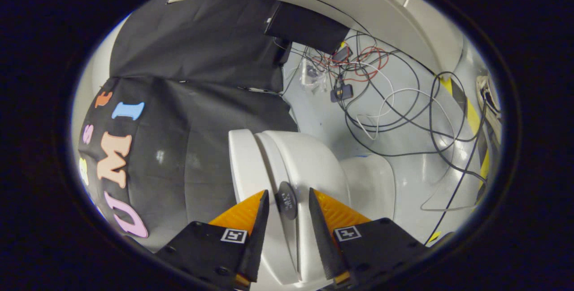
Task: Open the toilet lid.
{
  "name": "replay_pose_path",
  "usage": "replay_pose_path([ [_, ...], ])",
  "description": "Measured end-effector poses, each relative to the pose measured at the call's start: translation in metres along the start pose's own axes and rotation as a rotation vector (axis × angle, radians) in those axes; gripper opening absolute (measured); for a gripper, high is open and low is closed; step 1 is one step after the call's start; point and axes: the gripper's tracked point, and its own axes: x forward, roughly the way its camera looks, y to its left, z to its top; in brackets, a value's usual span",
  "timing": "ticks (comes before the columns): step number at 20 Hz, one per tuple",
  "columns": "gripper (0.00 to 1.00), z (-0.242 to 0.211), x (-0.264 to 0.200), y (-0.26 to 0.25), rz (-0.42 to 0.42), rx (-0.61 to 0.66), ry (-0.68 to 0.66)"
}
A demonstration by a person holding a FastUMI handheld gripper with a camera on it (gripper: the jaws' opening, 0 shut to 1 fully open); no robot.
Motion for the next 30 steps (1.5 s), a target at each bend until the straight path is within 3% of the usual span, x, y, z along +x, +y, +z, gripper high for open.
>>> replay_pose_path([
  [7, 0.38, 0.003, 0.009, 0.006, 0.019, 0.010, 0.018],
  [23, 0.37, 0.006, -0.001, 0.014, 0.053, -0.070, 0.166],
  [24, 0.30, 0.005, 0.026, 0.011, 0.073, -0.079, 0.132],
  [26, 0.16, 0.008, 0.011, 0.009, 0.048, -0.132, 0.123],
  [30, 0.13, 0.003, 0.006, 0.019, 0.075, -0.164, 0.128],
])
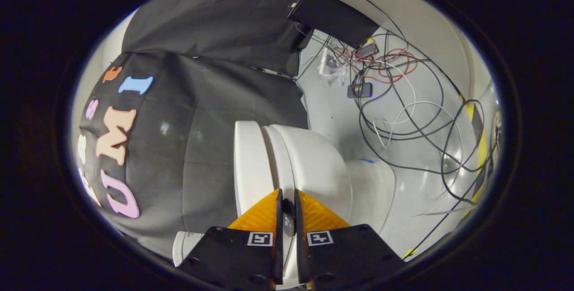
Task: Open the toilet lid.
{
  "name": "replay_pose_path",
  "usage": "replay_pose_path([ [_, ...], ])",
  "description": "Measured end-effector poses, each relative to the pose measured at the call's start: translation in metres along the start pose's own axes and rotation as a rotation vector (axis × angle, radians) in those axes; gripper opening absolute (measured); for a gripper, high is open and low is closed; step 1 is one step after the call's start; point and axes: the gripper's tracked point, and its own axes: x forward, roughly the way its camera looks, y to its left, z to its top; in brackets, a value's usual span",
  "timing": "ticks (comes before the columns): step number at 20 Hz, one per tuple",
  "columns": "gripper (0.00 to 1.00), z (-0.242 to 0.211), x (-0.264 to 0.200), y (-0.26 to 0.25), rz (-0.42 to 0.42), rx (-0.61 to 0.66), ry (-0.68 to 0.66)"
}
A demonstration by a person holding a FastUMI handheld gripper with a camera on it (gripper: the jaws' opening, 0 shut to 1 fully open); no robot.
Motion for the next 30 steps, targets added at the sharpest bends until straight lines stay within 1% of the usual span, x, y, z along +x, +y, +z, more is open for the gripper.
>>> replay_pose_path([
  [2, 0.09, 0.002, -0.006, 0.005, 0.012, -0.004, -0.027],
  [3, 0.09, 0.001, -0.007, 0.010, 0.021, -0.012, -0.039],
  [6, 0.09, 0.005, -0.017, 0.036, 0.058, -0.094, -0.074],
  [9, 0.09, 0.002, -0.023, 0.055, 0.077, -0.189, -0.062],
  [11, 0.09, 0.002, -0.028, 0.067, 0.083, -0.231, -0.068],
  [14, 0.09, 0.000, -0.037, 0.091, 0.123, -0.271, -0.082],
  [20, 0.10, -0.019, -0.062, 0.143, 0.183, -0.491, -0.066],
  [23, 0.10, -0.030, -0.073, 0.164, 0.220, -0.573, -0.067],
  [25, 0.10, -0.035, -0.077, 0.171, 0.235, -0.609, -0.066],
  [30, 0.10, -0.052, -0.089, 0.195, 0.282, -0.749, -0.057],
])
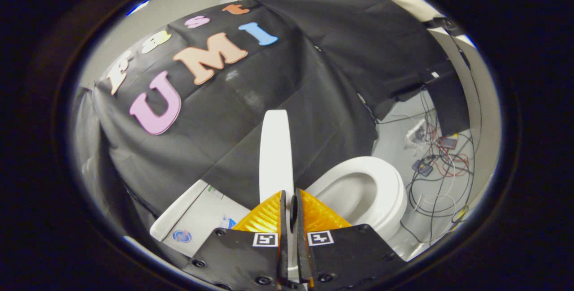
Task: Open the toilet lid.
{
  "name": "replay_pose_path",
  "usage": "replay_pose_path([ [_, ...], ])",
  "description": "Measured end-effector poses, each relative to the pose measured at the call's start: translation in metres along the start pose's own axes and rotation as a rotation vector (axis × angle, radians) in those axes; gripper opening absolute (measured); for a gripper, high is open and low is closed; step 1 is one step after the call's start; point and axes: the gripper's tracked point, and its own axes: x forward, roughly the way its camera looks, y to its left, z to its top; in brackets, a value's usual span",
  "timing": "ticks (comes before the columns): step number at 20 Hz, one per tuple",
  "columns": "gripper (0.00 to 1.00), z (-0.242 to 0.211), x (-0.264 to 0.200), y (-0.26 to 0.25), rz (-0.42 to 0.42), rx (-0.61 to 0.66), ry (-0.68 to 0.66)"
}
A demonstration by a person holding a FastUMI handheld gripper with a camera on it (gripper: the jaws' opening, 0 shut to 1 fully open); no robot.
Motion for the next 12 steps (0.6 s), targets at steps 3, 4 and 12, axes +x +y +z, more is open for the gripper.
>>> replay_pose_path([
  [3, 0.10, 0.000, -0.001, 0.019, 0.027, -0.094, 0.022],
  [4, 0.10, 0.001, -0.001, 0.026, 0.037, -0.114, 0.025],
  [12, 0.13, -0.012, -0.010, 0.090, 0.188, -0.253, 0.022],
])
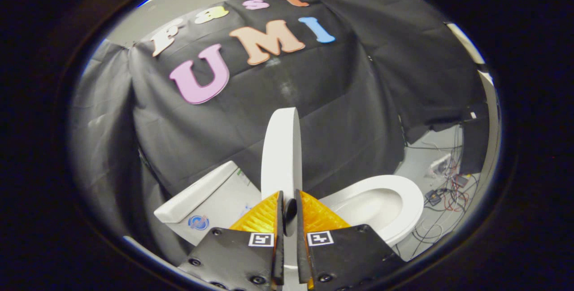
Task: Open the toilet lid.
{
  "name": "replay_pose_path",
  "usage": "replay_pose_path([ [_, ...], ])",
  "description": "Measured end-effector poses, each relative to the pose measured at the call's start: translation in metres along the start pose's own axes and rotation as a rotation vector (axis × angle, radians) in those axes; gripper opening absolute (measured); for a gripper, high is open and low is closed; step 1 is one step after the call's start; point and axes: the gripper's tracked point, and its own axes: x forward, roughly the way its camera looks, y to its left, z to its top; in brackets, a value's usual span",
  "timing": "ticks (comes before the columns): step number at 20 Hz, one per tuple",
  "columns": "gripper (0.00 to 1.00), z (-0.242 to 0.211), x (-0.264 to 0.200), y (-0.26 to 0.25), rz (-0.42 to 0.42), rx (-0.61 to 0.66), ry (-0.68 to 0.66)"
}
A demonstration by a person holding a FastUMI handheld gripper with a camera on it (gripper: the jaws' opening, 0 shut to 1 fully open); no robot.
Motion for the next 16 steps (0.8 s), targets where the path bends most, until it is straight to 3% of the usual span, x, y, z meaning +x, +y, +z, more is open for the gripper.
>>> replay_pose_path([
  [16, 0.17, -0.026, 0.015, 0.111, 0.246, -0.054, 0.033],
])
